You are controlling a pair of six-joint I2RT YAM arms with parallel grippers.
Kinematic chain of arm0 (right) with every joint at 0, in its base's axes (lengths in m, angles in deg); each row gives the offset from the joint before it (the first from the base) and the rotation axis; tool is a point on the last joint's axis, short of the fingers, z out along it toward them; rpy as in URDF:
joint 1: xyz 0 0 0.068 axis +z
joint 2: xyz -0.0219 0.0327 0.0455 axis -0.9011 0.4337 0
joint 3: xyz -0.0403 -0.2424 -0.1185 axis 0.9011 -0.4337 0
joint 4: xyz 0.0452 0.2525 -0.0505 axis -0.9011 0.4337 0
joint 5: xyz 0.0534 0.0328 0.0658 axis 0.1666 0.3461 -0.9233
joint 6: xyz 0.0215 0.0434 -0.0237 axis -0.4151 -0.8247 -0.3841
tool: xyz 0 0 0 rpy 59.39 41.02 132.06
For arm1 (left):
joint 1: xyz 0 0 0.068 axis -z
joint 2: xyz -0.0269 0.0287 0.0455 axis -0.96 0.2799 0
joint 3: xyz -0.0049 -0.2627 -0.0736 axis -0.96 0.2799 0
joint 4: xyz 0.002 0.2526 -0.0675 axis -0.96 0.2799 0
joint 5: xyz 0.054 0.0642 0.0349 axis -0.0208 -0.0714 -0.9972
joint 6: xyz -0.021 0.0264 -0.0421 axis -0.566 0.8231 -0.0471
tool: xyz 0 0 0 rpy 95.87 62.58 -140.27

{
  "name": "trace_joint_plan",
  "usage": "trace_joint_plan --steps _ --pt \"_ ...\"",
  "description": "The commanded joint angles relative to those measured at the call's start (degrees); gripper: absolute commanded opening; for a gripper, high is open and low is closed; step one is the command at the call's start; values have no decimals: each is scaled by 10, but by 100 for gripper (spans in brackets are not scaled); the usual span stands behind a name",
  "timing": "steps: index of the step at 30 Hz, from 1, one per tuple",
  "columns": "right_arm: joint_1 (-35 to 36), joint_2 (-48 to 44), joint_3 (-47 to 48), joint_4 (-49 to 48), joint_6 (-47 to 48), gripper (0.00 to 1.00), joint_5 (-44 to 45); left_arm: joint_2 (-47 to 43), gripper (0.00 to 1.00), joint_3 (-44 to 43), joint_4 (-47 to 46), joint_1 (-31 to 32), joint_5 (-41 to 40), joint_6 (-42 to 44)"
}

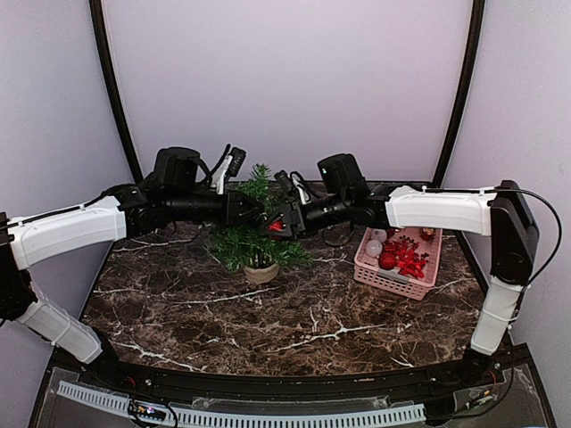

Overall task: Decorate the small christmas tree
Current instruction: Hang the ornament ball on the branch.

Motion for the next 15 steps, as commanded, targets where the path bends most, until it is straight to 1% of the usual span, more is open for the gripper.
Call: trace_joint_plan --steps 1,15 --pt "-4 4 16 -26 -6 35 -12 -4 0 13 1 -4 -5 12" --pt "-4 -36 -21 -56 -4 35 -23 -15 0 18 -50 -3 35 -2"
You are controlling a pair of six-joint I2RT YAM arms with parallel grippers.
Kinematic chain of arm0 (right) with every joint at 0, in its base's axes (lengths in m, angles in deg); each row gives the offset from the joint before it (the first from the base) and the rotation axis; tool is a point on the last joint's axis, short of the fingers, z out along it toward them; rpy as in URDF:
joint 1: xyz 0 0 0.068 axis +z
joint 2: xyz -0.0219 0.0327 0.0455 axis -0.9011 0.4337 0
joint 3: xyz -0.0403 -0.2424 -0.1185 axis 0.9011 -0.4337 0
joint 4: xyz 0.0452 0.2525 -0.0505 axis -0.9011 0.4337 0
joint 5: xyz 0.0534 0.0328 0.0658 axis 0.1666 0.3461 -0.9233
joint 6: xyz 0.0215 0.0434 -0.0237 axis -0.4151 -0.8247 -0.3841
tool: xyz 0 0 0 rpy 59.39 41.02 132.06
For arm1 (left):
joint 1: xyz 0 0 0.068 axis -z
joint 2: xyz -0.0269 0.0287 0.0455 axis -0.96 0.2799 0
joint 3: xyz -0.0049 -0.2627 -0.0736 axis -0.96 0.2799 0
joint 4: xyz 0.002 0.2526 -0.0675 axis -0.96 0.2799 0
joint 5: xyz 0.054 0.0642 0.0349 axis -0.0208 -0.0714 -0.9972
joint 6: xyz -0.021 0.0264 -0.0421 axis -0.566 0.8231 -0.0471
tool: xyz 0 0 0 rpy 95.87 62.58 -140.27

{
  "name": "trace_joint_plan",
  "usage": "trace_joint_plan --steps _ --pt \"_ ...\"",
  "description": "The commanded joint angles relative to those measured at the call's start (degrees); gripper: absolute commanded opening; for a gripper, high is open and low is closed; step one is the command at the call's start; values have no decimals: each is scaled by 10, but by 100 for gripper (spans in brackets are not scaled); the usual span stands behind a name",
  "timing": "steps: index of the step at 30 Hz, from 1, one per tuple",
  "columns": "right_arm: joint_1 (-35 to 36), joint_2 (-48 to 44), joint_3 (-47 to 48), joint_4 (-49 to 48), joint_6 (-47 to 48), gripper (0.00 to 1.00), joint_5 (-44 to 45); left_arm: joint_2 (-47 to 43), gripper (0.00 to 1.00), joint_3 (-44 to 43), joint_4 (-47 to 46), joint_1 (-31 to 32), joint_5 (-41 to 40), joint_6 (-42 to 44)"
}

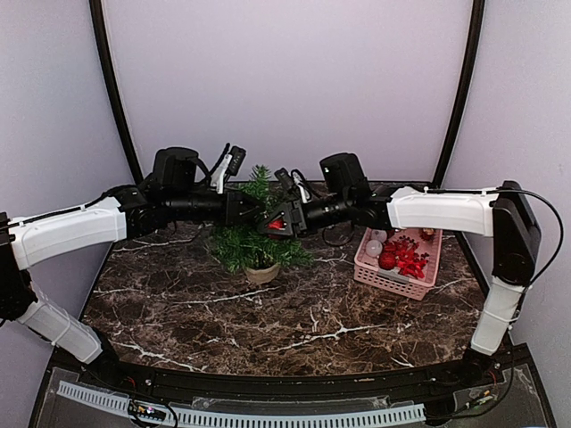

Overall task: Decorate the small christmas tree
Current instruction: Hang the ornament ball on the branch.

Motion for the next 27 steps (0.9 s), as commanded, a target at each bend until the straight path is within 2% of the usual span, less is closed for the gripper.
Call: trace_joint_plan --steps 1,14,27 --pt "-4 -33 -17 -30 2 35 -8 -17 0 11 -28 -3 17 -4" --pt "-4 -35 -28 -35 -3 35 2 -18 0 22 -50 -4 25 -11" --pt "-3 3 0 -35 -8 35 1 -39 0 39 -22 -3 -34 3"
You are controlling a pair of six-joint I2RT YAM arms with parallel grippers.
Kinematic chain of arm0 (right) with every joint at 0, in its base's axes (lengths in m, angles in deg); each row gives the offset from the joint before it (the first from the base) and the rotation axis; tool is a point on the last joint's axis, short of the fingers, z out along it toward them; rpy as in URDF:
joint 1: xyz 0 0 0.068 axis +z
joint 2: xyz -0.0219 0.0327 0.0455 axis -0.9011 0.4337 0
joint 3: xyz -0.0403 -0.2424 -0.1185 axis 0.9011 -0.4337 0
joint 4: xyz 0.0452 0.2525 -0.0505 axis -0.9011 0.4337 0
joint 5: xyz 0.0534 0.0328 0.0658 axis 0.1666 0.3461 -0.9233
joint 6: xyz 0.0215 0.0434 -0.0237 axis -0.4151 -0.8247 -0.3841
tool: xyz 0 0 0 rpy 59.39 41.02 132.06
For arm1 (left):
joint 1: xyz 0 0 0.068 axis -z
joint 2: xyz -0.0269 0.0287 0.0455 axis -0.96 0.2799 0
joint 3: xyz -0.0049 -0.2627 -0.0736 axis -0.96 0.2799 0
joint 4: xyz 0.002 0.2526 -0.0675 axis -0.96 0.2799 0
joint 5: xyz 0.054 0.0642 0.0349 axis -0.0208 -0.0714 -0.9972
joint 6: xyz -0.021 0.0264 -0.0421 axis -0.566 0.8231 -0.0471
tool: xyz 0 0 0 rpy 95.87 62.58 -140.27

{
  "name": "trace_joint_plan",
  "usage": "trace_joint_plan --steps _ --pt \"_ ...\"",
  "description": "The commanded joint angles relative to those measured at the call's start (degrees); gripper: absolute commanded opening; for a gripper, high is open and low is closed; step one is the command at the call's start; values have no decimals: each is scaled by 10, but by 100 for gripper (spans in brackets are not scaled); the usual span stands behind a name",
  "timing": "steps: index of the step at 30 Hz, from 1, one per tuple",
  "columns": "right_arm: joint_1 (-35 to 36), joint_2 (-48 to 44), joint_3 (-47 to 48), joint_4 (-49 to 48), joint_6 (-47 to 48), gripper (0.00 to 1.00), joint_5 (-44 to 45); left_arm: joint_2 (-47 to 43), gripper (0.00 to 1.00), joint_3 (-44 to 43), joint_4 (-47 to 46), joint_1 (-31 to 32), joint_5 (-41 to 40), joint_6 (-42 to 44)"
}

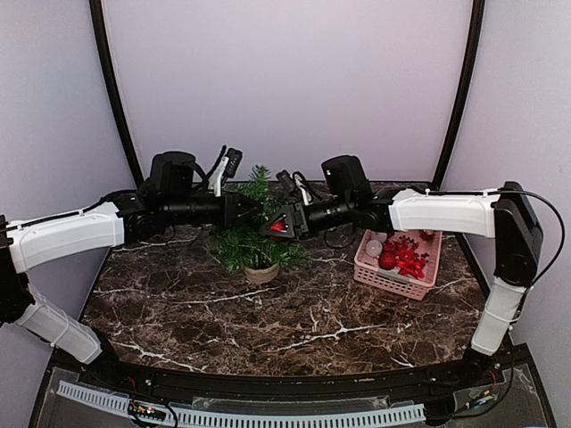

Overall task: Decorate the small christmas tree
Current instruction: Hang the ornament ball on the branch.

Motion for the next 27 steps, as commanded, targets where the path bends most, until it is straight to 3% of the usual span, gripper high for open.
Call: trace_joint_plan --steps 1,23,27 --pt "-3 16 23 -25 -5 35 0 -27 0 14 7 -4 -18 10" --pt "-4 49 41 -24 -4 37 -6 -39 0 34 7 -3 -16 19" --pt "-4 50 38 -21 -3 37 -5 -44 4 40 -2 -4 -12 19"
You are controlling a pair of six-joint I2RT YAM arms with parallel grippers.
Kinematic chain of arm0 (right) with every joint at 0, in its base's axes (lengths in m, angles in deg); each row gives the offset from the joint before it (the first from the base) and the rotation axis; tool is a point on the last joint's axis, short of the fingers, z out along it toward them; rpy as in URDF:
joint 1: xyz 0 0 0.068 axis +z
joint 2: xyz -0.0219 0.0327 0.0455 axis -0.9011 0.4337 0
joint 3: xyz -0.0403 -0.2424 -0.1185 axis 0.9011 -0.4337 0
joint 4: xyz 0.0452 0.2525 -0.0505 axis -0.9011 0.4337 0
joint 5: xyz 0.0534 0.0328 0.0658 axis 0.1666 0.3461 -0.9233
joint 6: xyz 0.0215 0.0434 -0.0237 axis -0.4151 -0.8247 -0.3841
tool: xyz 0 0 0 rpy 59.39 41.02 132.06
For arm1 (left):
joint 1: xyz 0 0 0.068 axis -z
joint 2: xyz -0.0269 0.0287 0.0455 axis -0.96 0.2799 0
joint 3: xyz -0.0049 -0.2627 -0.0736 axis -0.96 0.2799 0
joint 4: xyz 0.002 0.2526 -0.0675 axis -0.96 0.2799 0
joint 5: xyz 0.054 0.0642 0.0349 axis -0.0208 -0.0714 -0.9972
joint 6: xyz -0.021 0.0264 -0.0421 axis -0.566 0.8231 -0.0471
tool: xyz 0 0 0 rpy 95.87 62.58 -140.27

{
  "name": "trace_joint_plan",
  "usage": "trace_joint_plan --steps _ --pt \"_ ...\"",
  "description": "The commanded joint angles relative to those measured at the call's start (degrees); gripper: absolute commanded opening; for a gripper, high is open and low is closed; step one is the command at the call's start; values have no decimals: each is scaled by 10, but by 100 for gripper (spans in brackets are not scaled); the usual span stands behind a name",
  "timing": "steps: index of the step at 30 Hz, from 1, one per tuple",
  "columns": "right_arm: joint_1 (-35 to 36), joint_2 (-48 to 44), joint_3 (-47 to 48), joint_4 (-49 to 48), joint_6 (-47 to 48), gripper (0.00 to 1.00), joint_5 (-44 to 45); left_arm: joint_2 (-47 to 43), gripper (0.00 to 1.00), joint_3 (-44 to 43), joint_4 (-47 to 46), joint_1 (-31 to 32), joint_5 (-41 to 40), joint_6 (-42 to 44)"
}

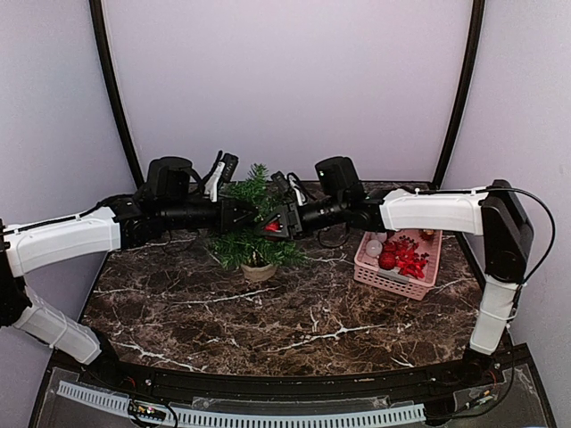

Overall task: Decorate the small christmas tree
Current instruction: Hang the ornament ball on the branch.

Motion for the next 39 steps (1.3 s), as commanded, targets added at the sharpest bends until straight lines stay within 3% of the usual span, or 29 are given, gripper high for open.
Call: trace_joint_plan --steps 1,16,24,39 --pt "-3 12 10 -11 -2 38 3 -27 5 17 -7 -4 7 5" --pt "-3 -14 -12 -4 3 46 5 -40 29 19 -21 -3 9 -2" --pt "-3 -37 -31 -6 4 51 5 -79 48 22 -14 -4 -22 -8" --pt "-3 -65 -46 -10 5 78 10 -107 54 22 10 -4 -37 -14"
